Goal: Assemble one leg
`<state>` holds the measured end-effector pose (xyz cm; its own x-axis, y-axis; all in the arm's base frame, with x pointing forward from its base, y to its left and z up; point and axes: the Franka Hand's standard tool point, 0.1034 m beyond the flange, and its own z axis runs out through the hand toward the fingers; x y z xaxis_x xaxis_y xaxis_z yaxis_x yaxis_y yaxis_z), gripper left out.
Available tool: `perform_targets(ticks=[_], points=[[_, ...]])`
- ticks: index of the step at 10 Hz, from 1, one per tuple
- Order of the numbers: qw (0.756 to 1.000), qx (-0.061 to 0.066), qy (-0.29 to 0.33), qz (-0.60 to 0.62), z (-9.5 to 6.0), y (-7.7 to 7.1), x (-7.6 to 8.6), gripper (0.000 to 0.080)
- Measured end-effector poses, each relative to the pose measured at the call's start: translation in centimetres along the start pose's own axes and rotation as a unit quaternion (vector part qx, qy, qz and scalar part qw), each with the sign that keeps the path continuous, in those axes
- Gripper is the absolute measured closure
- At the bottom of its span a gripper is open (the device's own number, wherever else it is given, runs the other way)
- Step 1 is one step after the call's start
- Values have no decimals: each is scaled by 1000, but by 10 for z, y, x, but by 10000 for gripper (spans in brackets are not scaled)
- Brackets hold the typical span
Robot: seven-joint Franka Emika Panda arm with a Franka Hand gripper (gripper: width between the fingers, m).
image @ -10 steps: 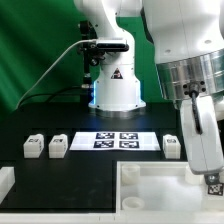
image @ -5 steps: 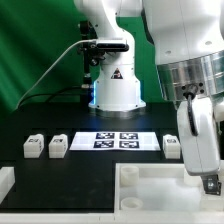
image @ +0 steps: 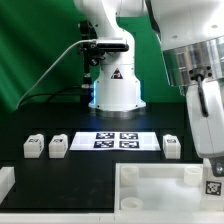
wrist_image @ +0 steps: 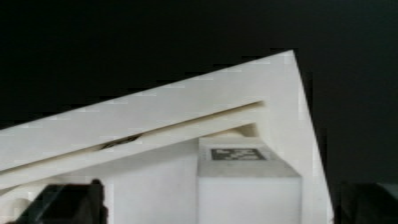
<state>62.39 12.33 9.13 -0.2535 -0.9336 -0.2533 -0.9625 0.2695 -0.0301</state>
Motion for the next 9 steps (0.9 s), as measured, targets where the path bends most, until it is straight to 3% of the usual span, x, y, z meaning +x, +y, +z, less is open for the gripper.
perform_targets(ticks=[9], points=[[1000,-3,2,0,4,2,2,150]])
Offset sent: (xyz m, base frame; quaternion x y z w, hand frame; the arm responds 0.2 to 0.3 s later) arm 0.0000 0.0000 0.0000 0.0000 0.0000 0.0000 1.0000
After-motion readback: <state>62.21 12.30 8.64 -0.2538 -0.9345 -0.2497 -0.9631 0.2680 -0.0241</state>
